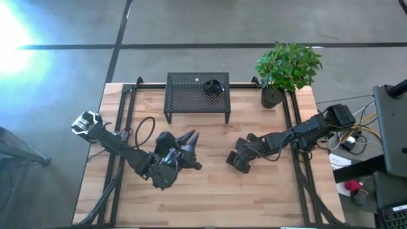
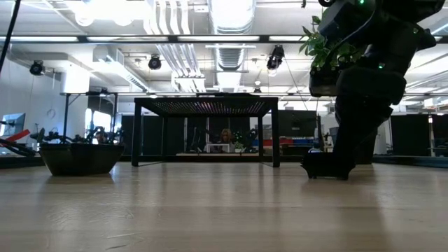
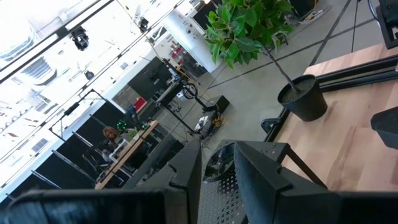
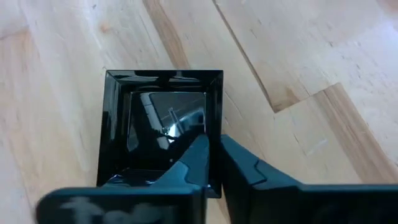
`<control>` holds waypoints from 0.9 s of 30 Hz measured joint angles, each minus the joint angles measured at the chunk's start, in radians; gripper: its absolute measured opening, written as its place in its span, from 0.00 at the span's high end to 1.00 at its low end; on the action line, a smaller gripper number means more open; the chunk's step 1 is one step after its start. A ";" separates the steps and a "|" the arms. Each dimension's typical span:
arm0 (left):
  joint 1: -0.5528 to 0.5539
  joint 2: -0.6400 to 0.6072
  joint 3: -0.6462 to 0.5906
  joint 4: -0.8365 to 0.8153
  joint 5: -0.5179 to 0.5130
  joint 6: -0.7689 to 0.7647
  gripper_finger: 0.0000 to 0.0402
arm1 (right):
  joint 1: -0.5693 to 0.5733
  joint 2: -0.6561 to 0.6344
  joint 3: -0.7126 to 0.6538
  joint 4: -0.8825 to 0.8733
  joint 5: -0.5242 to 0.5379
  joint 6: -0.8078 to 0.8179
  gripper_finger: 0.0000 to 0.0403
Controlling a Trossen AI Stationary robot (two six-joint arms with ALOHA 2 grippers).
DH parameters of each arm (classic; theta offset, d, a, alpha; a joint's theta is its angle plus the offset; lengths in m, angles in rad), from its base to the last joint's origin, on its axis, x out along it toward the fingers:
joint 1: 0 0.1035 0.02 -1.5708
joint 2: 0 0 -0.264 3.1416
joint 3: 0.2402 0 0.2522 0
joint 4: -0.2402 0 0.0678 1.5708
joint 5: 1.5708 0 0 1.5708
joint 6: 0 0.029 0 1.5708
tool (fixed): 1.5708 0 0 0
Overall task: Pick & Place Mini shaped plates
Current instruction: Put the stacked black square plates on the shelf
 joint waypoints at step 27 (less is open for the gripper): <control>0.000 0.000 -0.001 0.000 -0.002 0.000 0.77 | -0.008 -0.027 0.013 -0.022 0.006 -0.006 0.70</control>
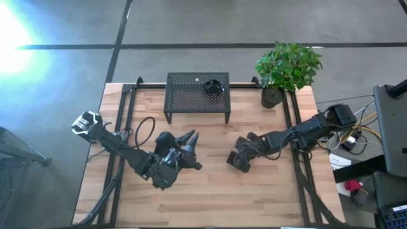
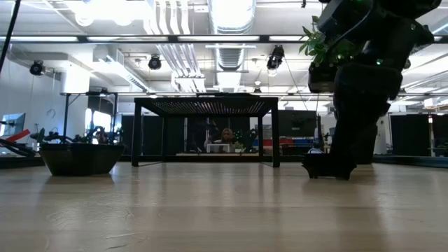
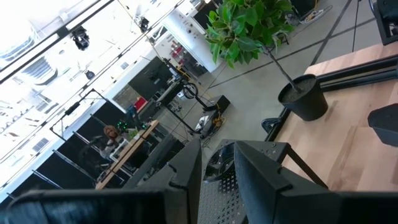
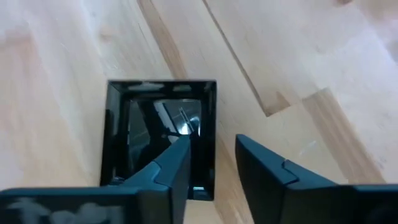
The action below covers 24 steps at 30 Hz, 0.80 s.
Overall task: Pick & Place Mini shaped plates
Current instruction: Put the stacked black square plates on the shelf
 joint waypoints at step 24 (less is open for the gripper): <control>0.000 0.000 0.000 0.000 0.004 -0.023 0.77 | -0.098 0.005 0.017 -0.088 -0.235 0.045 0.58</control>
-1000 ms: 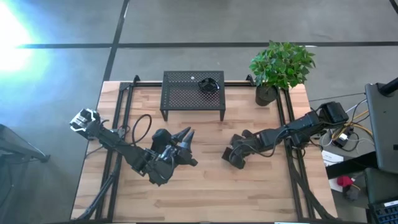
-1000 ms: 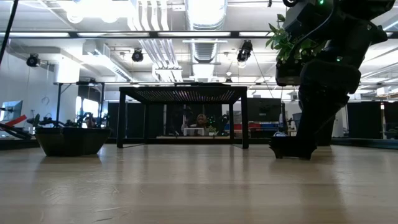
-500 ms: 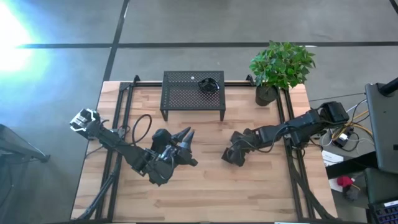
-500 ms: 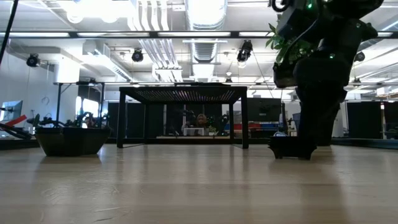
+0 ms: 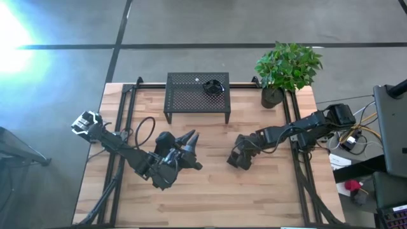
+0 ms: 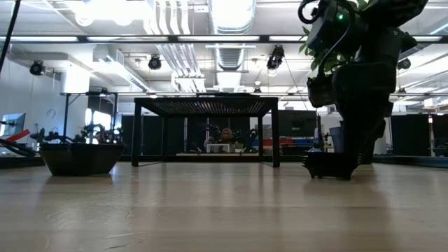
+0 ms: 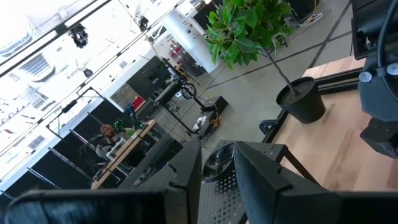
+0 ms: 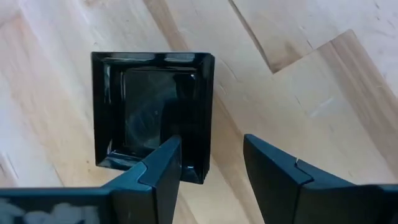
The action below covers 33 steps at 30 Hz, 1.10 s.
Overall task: Pick & Place Mini shaped plates
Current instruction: Put the stacked black square plates on the shelf
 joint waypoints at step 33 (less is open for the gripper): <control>0.001 0.000 0.000 0.000 0.000 0.018 0.77 | -0.003 -0.003 -0.074 0.158 -0.004 -0.014 0.94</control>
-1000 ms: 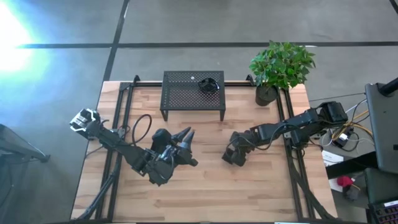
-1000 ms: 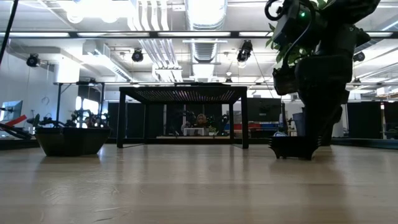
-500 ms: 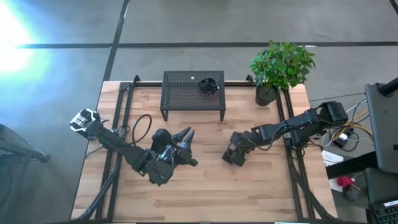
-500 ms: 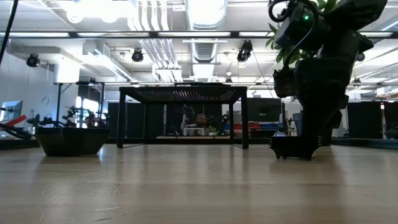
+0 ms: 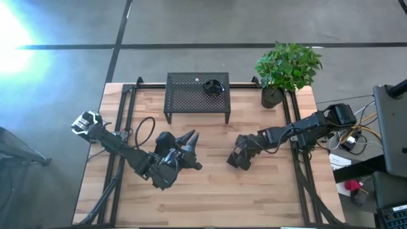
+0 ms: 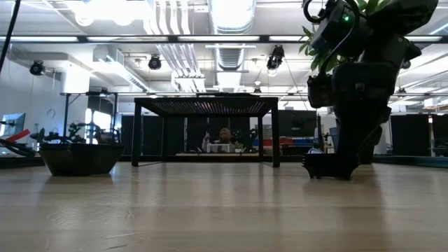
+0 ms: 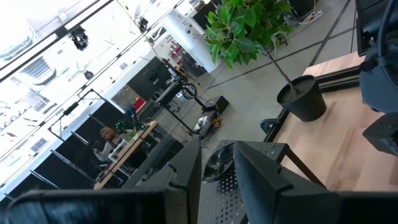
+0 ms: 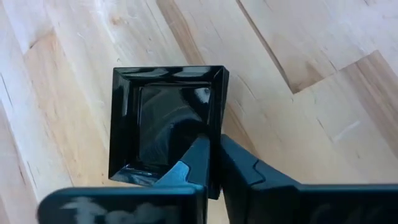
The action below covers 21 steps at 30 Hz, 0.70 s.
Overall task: Pick & Place Mini shaped plates
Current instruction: Put the stacked black square plates on the shelf
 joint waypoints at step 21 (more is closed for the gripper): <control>-0.001 0.000 0.000 0.000 0.000 0.011 0.77 | 0.001 -0.082 0.074 -0.012 0.009 -0.113 0.98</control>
